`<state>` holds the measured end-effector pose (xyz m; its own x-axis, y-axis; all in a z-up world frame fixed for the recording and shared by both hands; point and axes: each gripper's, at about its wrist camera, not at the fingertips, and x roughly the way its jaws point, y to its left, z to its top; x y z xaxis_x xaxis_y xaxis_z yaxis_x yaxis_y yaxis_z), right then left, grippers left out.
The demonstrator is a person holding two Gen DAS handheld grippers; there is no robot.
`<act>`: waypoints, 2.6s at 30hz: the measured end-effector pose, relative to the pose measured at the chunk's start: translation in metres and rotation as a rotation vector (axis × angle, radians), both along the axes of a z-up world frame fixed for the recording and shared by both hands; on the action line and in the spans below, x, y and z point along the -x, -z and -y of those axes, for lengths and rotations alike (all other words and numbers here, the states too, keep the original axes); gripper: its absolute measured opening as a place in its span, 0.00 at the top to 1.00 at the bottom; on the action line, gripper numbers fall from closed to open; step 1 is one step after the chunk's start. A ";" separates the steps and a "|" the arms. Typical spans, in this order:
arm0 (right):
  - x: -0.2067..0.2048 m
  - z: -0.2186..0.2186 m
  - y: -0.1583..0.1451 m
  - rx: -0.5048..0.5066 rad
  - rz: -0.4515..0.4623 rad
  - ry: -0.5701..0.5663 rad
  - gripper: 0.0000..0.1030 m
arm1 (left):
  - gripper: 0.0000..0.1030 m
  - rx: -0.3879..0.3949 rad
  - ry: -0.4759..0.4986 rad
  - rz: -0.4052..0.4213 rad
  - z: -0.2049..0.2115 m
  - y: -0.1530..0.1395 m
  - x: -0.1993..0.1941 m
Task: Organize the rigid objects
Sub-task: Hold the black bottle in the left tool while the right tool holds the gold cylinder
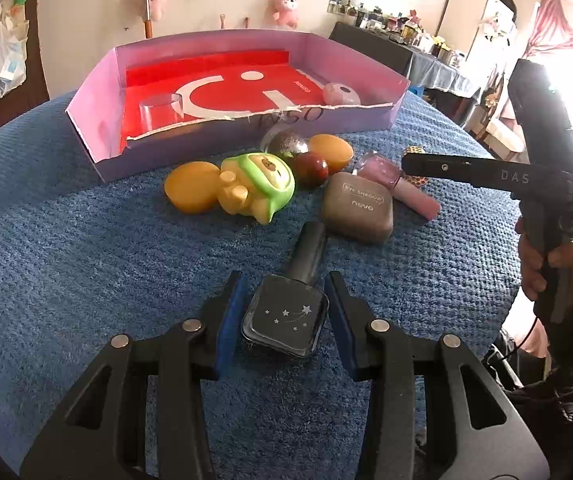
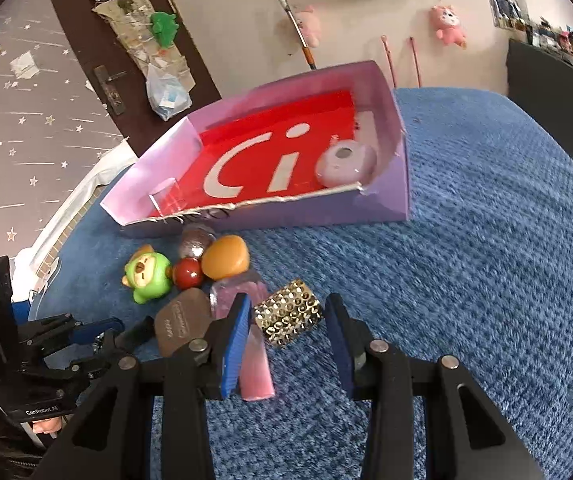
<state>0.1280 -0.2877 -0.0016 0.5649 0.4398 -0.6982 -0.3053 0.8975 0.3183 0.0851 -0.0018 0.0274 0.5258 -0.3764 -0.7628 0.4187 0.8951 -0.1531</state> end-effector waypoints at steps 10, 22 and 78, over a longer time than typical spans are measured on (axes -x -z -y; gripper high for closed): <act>0.004 0.008 0.006 0.001 0.007 0.002 0.34 | 0.45 -0.001 0.023 0.010 0.007 0.001 0.003; 0.003 0.005 0.006 0.034 0.007 -0.013 0.60 | 0.63 -0.008 0.013 0.018 0.003 0.000 -0.001; 0.005 -0.004 -0.012 0.029 0.053 -0.054 0.60 | 0.67 0.020 0.004 0.060 -0.001 -0.022 0.002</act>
